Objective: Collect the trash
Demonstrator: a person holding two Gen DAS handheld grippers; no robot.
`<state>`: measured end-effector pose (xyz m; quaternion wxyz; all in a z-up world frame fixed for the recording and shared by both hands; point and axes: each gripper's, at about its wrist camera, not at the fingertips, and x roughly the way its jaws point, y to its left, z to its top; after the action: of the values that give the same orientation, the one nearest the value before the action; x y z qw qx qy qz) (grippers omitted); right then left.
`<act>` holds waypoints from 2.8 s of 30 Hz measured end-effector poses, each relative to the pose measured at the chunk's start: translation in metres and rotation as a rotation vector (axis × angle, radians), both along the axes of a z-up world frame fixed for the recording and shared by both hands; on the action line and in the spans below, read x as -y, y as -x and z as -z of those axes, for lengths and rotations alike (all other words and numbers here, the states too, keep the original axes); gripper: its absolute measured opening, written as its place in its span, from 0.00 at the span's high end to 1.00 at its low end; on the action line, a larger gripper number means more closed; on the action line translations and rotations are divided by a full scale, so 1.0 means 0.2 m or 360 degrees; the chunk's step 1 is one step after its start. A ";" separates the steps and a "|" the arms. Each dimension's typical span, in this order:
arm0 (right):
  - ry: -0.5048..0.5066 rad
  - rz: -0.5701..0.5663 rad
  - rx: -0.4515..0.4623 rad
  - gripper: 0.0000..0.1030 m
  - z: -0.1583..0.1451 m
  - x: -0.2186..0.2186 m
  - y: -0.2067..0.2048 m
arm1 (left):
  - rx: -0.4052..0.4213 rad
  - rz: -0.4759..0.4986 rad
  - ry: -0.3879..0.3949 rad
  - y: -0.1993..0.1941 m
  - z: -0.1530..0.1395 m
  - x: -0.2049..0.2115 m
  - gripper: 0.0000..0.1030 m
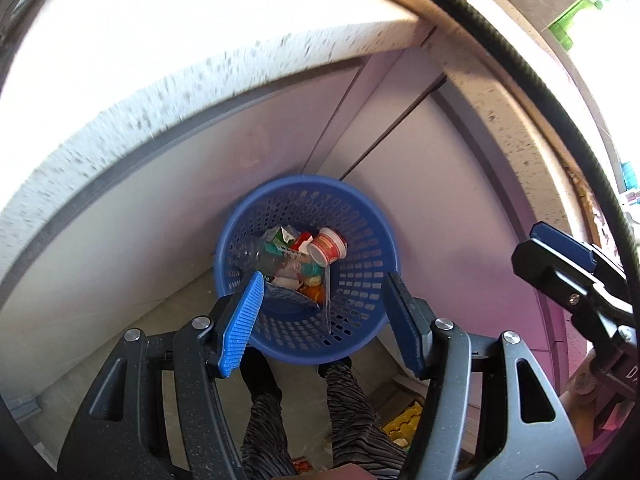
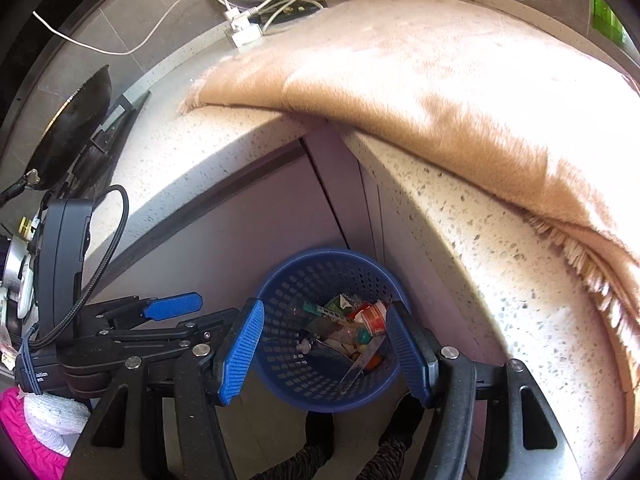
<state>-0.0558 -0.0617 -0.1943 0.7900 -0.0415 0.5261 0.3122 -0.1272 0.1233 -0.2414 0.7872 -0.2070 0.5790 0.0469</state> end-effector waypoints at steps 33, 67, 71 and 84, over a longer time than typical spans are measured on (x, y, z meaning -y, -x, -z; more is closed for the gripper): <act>-0.0369 0.0159 0.0373 0.18 -0.87 0.55 -0.02 | 0.0667 0.0074 -0.0135 -0.11 -1.03 0.28 0.25; -0.0547 0.0416 0.0568 0.00 -1.10 0.91 -0.26 | 0.0970 0.0195 -0.0242 -0.39 -1.43 0.66 0.00; -0.0551 0.0415 0.0567 0.00 -1.10 0.91 -0.27 | 0.0960 0.0199 -0.0256 -0.40 -1.43 0.66 0.00; -0.0570 0.0429 0.0530 0.00 -1.08 0.89 -0.30 | 0.0956 0.0195 -0.0262 -0.41 -1.43 0.65 0.00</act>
<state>0.0047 -0.2403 0.0211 0.8947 0.1185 0.3262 0.2813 -0.0451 -0.0063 0.0438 0.9384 -0.1120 0.3264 -0.0171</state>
